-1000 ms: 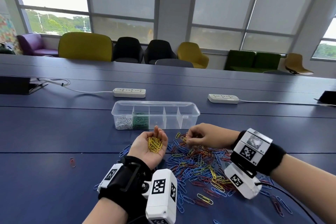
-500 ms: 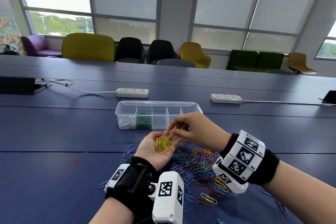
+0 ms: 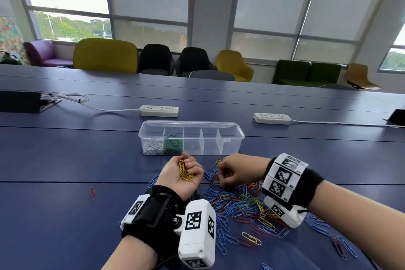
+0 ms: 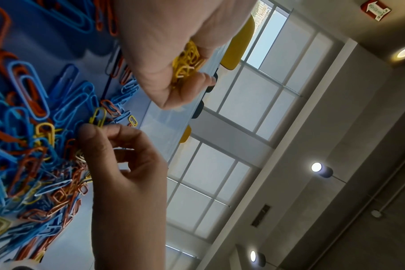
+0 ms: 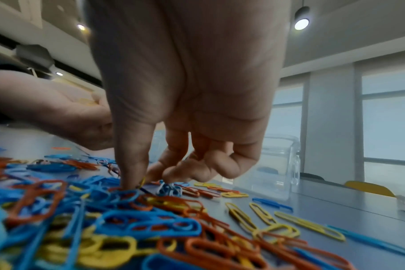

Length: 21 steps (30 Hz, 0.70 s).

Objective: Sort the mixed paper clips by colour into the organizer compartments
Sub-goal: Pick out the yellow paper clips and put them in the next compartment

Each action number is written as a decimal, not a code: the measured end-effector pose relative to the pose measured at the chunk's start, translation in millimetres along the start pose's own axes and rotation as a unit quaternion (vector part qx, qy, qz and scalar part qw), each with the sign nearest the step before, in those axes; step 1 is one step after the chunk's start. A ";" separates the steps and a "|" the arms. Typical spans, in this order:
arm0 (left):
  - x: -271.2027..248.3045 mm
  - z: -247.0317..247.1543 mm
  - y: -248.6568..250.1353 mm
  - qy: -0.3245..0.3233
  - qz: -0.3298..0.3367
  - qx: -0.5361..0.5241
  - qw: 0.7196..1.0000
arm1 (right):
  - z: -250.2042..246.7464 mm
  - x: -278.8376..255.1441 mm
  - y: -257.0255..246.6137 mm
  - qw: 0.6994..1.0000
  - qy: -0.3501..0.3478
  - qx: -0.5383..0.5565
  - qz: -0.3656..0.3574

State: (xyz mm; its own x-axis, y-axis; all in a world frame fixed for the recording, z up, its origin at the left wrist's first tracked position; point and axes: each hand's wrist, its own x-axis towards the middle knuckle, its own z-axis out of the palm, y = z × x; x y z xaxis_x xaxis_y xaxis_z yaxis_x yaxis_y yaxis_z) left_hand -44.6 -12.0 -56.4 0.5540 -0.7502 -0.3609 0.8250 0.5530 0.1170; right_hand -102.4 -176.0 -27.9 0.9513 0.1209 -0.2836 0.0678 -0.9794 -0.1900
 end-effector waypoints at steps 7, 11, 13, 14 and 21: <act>-4.8 -3.4 0.7 -0.040 -0.015 0.048 0.998 | -7.8 -52.7 0.4 0.991 -0.003 0.133 -0.026; -3.4 -4.1 -0.8 -0.043 0.001 0.069 0.997 | 5.8 -85.9 -10.6 0.987 -0.076 0.142 -0.007; -1.9 -5.3 -1.7 -0.038 0.006 0.078 0.996 | 16.0 -95.8 -14.4 0.988 -0.078 0.133 0.006; -1.8 -5.8 -2.2 -0.036 0.007 0.081 0.996 | 20.8 -99.3 -15.1 0.990 -0.073 0.121 0.008; -4.0 -9.0 -2.8 -0.025 0.009 0.092 0.995 | 32.4 -102.5 -16.6 0.997 -0.042 0.060 -0.016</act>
State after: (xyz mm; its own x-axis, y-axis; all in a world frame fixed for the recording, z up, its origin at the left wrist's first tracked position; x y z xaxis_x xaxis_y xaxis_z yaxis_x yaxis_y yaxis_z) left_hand -50.1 -7.3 -63.6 0.5699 -0.7607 -0.3108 0.8189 0.4942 0.2919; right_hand -210.8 -166.8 -26.1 0.9200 0.1704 -0.3530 0.0571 -0.9492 -0.3094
